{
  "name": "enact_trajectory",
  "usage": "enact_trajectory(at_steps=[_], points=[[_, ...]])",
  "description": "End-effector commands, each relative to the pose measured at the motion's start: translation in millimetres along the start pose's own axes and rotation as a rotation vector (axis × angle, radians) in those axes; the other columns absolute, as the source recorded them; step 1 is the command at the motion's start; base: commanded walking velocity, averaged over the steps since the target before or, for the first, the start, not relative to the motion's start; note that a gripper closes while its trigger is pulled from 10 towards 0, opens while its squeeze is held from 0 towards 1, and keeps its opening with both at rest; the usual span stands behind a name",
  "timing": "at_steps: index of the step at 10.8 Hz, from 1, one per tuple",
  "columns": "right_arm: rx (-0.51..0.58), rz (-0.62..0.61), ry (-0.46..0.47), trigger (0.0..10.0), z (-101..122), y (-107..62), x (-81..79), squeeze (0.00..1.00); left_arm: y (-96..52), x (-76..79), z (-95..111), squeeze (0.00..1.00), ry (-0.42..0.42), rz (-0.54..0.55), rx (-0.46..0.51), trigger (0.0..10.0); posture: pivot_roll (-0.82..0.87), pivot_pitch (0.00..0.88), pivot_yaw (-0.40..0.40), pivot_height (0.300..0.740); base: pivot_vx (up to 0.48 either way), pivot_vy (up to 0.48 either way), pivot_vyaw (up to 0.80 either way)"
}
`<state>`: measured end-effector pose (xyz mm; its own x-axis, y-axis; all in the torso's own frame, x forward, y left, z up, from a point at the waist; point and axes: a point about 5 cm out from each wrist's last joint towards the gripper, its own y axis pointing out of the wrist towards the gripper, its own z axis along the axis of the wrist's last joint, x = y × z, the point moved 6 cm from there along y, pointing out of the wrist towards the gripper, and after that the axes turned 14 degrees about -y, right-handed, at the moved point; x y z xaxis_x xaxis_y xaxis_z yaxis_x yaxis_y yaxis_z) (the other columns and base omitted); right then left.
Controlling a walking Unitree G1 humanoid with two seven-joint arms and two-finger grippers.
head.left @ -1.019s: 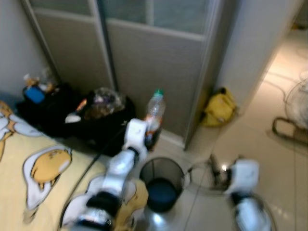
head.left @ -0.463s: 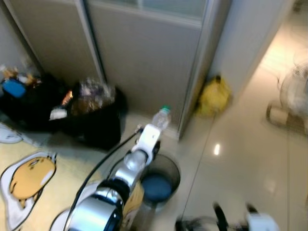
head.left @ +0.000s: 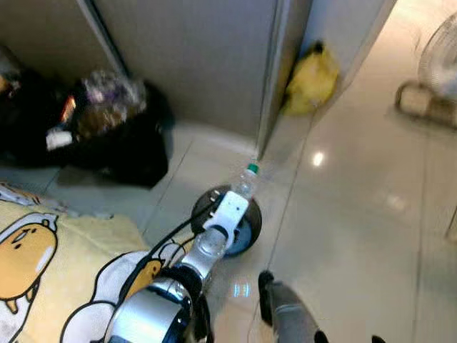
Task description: Clean up the room
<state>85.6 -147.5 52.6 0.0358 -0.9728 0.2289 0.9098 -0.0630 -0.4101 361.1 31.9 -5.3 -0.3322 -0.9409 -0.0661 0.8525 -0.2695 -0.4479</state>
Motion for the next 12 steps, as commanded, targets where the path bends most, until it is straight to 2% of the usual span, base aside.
enact_trajectory(at_steps=[1,3,5,6,7,8,9,10,11,12], points=[[-0.020,0.009,-0.005,10.0,-2.0,-3.3,-2.5,0.00,-1.3,-1.0,-6.2,1.00,0.020,0.014,-0.014,10.0,-0.39,0.391,0.071,0.732,0.000,0.000,0.00],[-0.008,0.008,-0.017,10.0,6.5,-2.9,0.4,0.00,0.2,-21.0,2.5,1.00,-0.003,0.094,0.008,10.0,-0.39,0.394,0.061,0.732,0.000,0.000,0.00],[-0.019,0.022,-0.023,10.0,4.4,-2.0,-1.8,0.00,0.0,-25.3,-0.5,1.00,0.007,0.104,-0.010,10.0,-0.38,0.383,0.054,0.732,0.000,0.000,0.00],[-0.003,0.020,-0.029,10.0,6.4,5.7,0.9,0.00,-0.5,-25.6,-3.4,1.00,-0.051,0.096,-0.018,10.0,-0.37,0.351,0.054,0.732,0.000,0.000,0.00],[0.034,0.008,-0.042,10.0,8.9,26.3,7.7,0.00,-0.7,-19.0,-2.6,0.01,-0.087,0.044,-0.005,10.0,-0.33,0.269,0.065,0.732,0.000,0.000,0.00],[0.055,-0.002,-0.038,10.0,11.1,39.0,11.8,0.00,-1.5,-13.7,-1.2,0.00,-0.102,-0.007,0.015,10.0,-0.32,0.255,0.068,0.732,0.000,0.000,0.00],[0.092,-0.019,-0.018,10.0,17.5,56.0,16.7,0.00,-5.4,-10.5,4.2,0.00,-0.165,-0.094,0.079,10.0,-0.24,0.155,0.075,0.732,0.000,0.000,0.00],[0.134,-0.024,0.004,10.0,23.4,86.2,19.7,0.00,-12.5,-19.0,19.0,0.00,-0.227,-0.153,0.188,10.0,-0.13,0.046,0.075,0.732,0.000,0.000,0.00],[0.169,-0.014,0.004,10.0,29.4,114.5,20.9,0.00,-25.6,-40.1,38.5,0.00,-0.250,-0.144,0.310,10.0,-0.04,0.000,0.063,0.732,0.000,0.000,0.00],[0.203,-0.006,0.004,10.0,39.2,139.9,24.0,0.00,-47.2,-70.7,57.7,0.00,-0.290,-0.079,0.422,10.0,0.01,0.000,0.047,0.732,0.000,0.000,0.00]])
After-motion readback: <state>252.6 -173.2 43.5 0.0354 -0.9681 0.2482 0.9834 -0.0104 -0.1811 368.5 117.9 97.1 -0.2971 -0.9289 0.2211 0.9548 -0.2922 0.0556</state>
